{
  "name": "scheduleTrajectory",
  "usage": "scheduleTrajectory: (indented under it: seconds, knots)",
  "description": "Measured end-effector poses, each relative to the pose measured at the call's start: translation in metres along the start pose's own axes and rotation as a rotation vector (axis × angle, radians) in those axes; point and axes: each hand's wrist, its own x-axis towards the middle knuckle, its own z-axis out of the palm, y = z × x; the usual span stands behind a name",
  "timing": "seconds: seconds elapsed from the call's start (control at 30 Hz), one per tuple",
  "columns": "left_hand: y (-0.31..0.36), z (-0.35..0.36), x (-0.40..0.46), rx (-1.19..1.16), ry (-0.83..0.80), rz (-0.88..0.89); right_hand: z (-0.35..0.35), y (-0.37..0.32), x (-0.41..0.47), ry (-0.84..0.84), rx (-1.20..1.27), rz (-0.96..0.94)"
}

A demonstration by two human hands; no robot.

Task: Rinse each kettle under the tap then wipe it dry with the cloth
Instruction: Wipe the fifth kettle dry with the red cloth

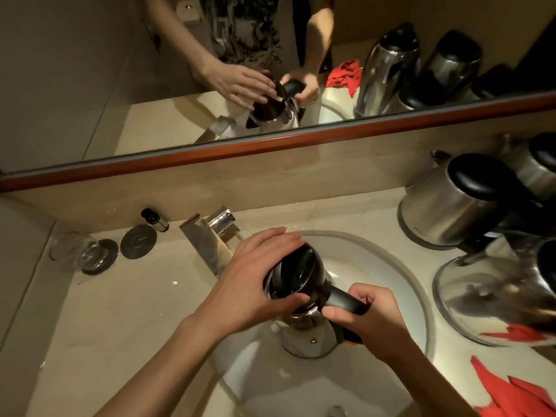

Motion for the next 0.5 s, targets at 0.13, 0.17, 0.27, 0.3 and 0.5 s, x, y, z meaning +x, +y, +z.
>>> scheduleTrajectory:
  seconds: [0.13, 0.17, 0.27, 0.3, 0.5]
  knots:
    - [0.02, 0.013, 0.003, -0.085, 0.001, -0.01, -0.026, -0.025, -0.031, 0.093, 0.121, -0.036]
    - [0.027, 0.016, 0.003, -0.14, 0.007, -0.021, -0.033, -0.031, -0.038, 0.12, 0.12, -0.07]
    - [0.061, 0.021, 0.005, -0.217, 0.089, -0.046, -0.058, -0.047, -0.059, 0.201, 0.054, -0.194]
    - [0.071, 0.023, 0.007, -0.226, 0.118, -0.055, -0.066, -0.052, -0.066, 0.222, 0.055, -0.221]
    - [0.113, 0.056, 0.004, -0.356, 0.303, -0.101, -0.122, -0.068, -0.112, 0.35, 0.125, -0.279]
